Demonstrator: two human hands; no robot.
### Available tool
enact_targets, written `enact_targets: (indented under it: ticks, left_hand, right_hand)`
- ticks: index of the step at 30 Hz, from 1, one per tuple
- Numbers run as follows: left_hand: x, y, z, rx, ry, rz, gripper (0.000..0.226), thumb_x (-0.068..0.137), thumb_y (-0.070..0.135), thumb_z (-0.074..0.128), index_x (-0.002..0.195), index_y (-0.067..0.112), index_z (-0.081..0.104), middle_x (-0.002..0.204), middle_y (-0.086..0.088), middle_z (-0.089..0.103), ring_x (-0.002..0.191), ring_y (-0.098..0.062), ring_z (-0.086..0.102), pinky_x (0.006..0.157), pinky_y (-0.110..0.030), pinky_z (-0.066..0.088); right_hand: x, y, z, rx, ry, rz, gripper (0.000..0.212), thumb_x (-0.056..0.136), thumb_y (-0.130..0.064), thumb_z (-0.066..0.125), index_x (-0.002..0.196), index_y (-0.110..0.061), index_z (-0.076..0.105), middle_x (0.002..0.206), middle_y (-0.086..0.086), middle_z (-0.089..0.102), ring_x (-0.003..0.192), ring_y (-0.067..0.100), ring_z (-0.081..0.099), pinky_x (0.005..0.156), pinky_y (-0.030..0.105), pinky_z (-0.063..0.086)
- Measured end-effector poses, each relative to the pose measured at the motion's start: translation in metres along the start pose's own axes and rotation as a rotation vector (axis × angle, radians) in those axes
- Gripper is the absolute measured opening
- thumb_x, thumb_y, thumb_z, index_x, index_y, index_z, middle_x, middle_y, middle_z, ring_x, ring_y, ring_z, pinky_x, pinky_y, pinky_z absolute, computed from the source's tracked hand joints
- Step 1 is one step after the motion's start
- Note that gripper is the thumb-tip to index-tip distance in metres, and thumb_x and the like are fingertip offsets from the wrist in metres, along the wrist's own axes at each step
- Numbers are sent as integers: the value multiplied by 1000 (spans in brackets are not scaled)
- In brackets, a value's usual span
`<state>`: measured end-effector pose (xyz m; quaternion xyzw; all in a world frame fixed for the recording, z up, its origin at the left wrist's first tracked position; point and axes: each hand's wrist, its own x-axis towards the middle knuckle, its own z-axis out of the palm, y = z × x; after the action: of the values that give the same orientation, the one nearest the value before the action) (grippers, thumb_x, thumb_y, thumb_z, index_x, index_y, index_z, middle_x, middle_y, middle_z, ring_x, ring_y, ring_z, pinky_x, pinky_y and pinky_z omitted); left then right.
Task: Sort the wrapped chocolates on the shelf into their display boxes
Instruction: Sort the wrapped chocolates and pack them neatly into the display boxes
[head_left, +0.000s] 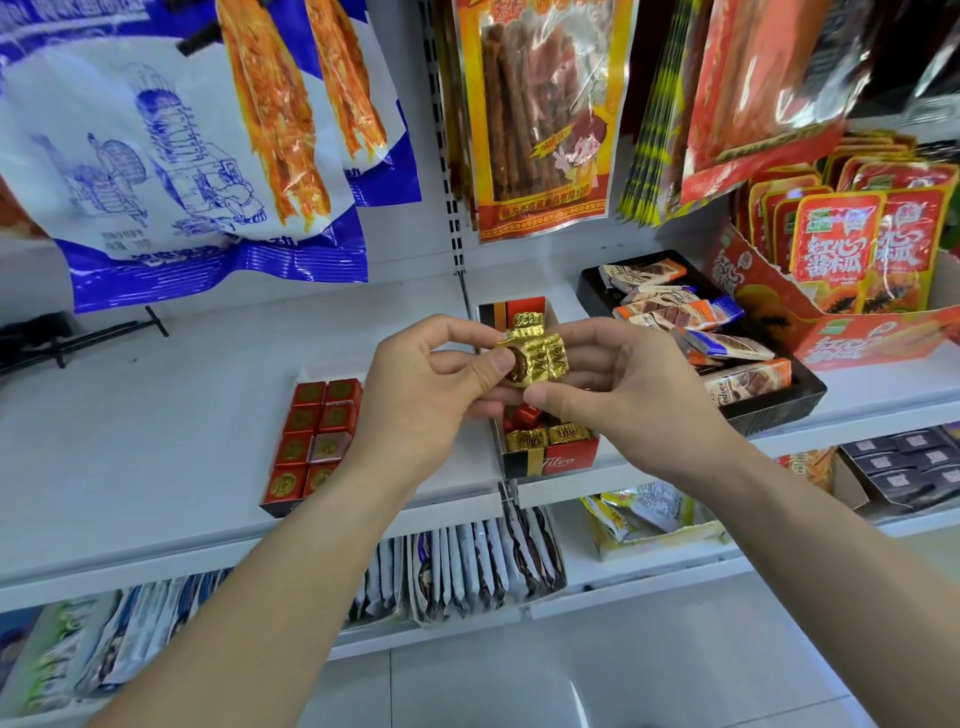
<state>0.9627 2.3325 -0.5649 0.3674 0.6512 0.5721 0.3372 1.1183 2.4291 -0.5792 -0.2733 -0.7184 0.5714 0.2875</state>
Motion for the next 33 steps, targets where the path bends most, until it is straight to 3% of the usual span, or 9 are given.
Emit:
enact_targets:
  ticks: [3,7,12,16,21,26,30,33]
  left_hand:
    - [-1,-1,-1,19,-30,17,12,87,13,71,99,12,68,82,-3,77,72,-20,75,59,-24,58]
    - [2,-7,-1,156,4,153,12,87,20,73,98,23,70,94,5,75,85,-14,73,76,-36,61]
    - [-3,-6,2,244,-100,248,33,86,11,73,113,29,68,110,14,70,106,-2,64,83,-21,57]
    - [-3,-5,6,266,-87,289,47,74,9,84,114,27,67,108,14,70,105,-2,64,81,-23,58]
    - [2,-4,10,367,16,346,46,72,23,86,112,31,66,103,18,70,100,2,63,79,-22,58]
    - [3,-5,10,423,26,364,43,76,24,83,115,32,65,104,17,70,99,3,63,80,-21,57]
    - [5,-5,7,400,34,323,42,76,24,83,113,33,66,103,16,70,97,-1,66,81,-27,59]
    - [11,-3,-7,391,92,282,40,76,25,83,111,33,65,100,19,70,94,3,65,80,-18,57]
  right_hand:
    - [-1,0,1,48,-27,30,32,84,-6,75,113,-15,67,96,-1,78,89,20,74,85,36,60]
    - [-1,0,-1,39,-21,34,32,89,-5,68,119,-15,65,95,0,77,89,18,74,82,33,58]
    - [-1,-1,-3,53,8,68,27,92,-8,63,118,-16,64,85,3,77,81,21,74,79,35,60]
    - [-1,-4,-4,56,7,77,24,94,-11,61,116,-20,64,65,-4,71,61,18,63,67,29,56]
    - [-1,-5,-6,8,-6,84,29,96,-23,60,124,-18,60,51,-7,60,54,18,52,57,24,46]
    - [0,-1,-11,-8,-54,142,36,99,-22,54,135,-20,55,54,5,59,61,24,61,68,34,52]
    - [0,0,-12,-193,-15,68,33,100,-19,52,131,-25,59,78,-9,68,62,24,62,66,36,53]
    - [2,1,-22,-384,105,-32,24,96,-25,57,118,-31,64,92,-15,67,61,23,61,62,36,54]
